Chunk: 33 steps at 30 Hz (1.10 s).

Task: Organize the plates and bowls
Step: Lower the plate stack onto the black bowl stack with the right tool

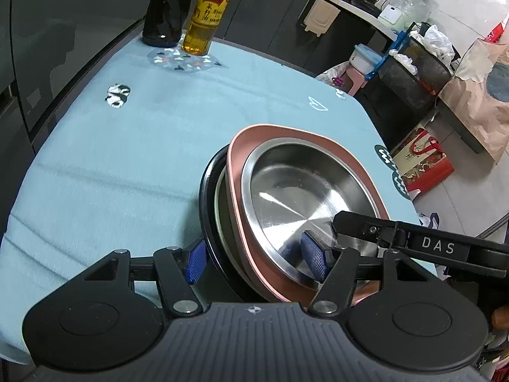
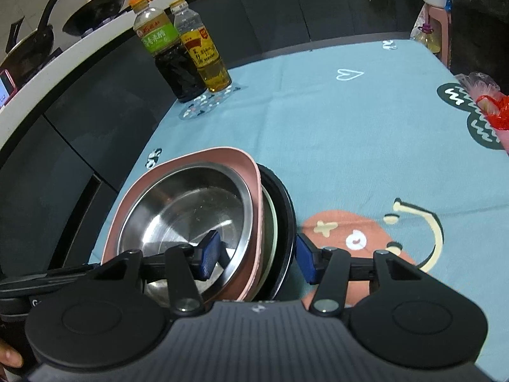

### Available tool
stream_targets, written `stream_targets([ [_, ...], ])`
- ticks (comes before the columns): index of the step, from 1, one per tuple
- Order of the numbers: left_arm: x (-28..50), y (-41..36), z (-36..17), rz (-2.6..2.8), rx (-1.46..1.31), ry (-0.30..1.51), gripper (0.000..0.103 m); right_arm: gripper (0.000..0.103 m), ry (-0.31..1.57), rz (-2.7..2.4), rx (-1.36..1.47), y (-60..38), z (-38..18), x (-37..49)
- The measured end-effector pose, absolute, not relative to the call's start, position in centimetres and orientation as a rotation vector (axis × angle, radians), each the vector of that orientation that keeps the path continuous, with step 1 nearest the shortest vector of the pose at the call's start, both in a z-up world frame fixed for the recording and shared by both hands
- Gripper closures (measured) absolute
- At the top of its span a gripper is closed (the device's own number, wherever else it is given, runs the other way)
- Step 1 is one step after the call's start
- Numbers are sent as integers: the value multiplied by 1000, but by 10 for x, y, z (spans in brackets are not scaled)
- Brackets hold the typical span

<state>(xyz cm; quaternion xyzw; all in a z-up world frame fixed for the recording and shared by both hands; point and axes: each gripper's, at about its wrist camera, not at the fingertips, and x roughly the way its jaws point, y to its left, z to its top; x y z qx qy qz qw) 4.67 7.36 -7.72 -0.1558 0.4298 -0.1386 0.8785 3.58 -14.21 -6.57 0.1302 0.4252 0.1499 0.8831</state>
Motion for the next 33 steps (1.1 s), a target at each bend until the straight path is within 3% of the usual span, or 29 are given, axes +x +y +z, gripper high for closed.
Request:
stream_targets([
  [15,91,63,-73,-294,-321,921,44,56,899,285,284,-150,-60,73],
  [33,197,44,-62,-347,-297,901,44,56,874,227,336,-175,-51,164],
])
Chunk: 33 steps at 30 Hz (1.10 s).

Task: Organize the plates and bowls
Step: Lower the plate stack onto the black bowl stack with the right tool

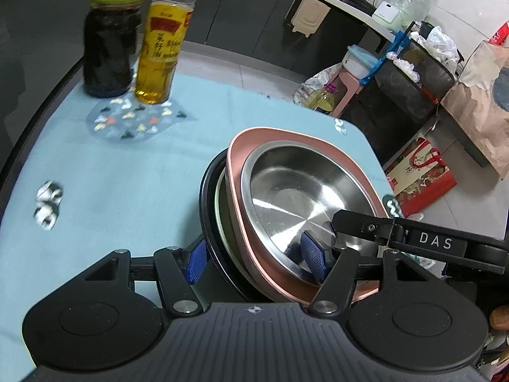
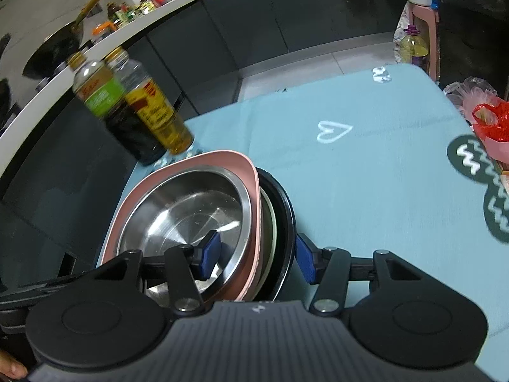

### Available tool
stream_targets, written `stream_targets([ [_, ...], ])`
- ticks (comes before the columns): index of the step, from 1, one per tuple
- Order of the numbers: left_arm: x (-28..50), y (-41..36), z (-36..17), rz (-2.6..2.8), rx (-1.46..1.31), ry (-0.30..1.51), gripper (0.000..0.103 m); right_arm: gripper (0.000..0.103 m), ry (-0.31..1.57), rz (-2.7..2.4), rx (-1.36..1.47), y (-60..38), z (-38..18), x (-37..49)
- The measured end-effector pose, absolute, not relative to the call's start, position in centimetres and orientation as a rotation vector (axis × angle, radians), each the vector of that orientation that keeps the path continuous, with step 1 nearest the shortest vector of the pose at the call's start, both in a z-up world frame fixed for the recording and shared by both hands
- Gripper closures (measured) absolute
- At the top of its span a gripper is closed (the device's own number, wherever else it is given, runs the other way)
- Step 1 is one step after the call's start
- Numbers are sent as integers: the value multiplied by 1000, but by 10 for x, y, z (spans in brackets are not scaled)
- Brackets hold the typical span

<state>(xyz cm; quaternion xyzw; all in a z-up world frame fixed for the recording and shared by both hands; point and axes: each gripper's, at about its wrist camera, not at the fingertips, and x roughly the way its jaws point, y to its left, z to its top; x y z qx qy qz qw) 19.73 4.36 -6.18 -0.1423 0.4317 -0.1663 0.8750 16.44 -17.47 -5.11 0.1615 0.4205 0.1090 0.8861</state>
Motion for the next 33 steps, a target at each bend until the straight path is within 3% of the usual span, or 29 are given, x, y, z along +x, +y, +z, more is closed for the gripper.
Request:
stream_targets([
  [33,295,28,-67,-381,-270,903,44,56,888,149,371,-190,-55,254],
])
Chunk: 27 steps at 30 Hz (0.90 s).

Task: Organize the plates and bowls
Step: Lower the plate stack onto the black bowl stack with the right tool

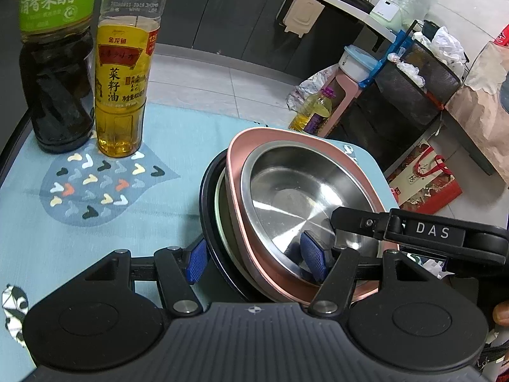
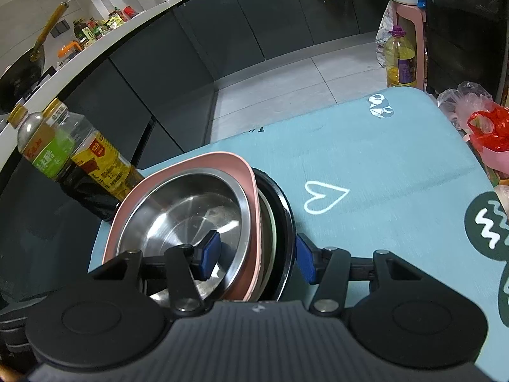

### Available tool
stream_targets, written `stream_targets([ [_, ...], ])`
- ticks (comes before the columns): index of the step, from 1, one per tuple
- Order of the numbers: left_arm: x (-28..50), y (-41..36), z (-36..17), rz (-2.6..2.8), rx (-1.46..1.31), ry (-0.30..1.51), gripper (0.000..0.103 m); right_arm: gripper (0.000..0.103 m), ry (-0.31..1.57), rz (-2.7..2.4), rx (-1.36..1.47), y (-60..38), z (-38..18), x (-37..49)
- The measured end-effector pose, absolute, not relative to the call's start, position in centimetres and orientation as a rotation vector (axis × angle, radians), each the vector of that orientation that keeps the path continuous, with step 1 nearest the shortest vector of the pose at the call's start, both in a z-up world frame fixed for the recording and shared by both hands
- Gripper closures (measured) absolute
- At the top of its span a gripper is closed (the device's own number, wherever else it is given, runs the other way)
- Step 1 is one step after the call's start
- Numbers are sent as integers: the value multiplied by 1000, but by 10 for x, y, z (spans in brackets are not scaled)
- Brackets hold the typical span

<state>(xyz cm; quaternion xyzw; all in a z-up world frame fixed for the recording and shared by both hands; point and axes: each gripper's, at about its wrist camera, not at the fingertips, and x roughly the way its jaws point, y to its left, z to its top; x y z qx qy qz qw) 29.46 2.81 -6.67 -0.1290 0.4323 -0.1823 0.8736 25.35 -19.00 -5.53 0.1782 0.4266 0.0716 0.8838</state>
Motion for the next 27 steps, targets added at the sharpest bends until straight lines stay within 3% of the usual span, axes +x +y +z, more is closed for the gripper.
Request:
stream_targets([
  [19,326,28,-89,-394,-313,923,41,56,851,131,398,-200,-72,269],
  [27,305,34,-71,-344,-207,815,42,56,838,131,380,-199,-71,267],
])
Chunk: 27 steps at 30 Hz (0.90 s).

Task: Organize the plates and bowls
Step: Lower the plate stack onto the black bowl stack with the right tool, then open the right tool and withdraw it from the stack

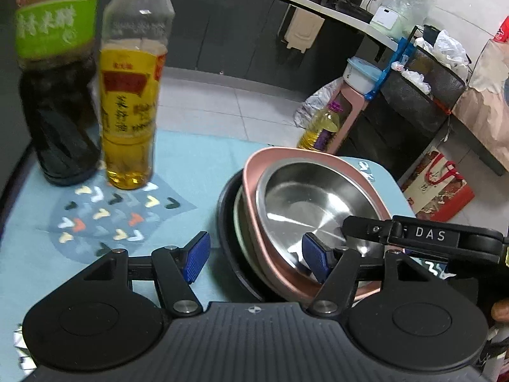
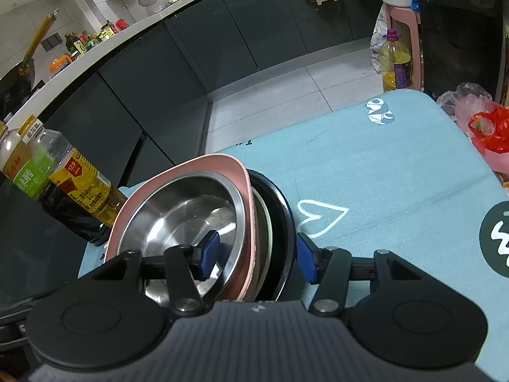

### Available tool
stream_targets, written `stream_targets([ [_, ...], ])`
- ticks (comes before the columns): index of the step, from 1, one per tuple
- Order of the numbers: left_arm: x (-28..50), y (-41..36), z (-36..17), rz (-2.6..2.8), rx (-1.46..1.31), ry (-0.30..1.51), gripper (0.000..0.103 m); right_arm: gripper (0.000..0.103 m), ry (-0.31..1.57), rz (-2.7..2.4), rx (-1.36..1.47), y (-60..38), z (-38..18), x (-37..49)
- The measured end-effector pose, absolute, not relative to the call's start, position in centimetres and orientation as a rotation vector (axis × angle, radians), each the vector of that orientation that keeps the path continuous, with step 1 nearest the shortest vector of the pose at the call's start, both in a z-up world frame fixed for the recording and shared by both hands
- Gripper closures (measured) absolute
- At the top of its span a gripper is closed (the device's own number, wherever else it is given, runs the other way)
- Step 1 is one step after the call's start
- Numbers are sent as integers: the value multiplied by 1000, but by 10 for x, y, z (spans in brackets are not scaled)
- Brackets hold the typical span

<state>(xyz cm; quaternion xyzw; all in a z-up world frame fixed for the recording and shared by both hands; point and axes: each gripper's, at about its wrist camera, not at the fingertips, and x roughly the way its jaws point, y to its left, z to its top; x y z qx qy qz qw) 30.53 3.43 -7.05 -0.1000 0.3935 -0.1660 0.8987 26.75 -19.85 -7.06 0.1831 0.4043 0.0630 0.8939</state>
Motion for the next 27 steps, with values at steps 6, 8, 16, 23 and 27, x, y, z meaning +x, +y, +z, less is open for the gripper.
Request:
stream_targets([
  [6,291,43,-65,-330,-205,773,42,56,830,136,394,-203,-68,266],
  [8,286,45,-61,-327,-201,756,42,56,820,137,397,-205,-66,264],
  [16,262,51,-46,-342,-197,698,42,55,786,125,407,-208,-55,253],
  [23,244,59,-44,-321,-198,692,42,55,781,122,407,-210,-48,237],
  [27,234,62,-44,-322,-202,693,42,55,767,118,407,-212,-43,227],
])
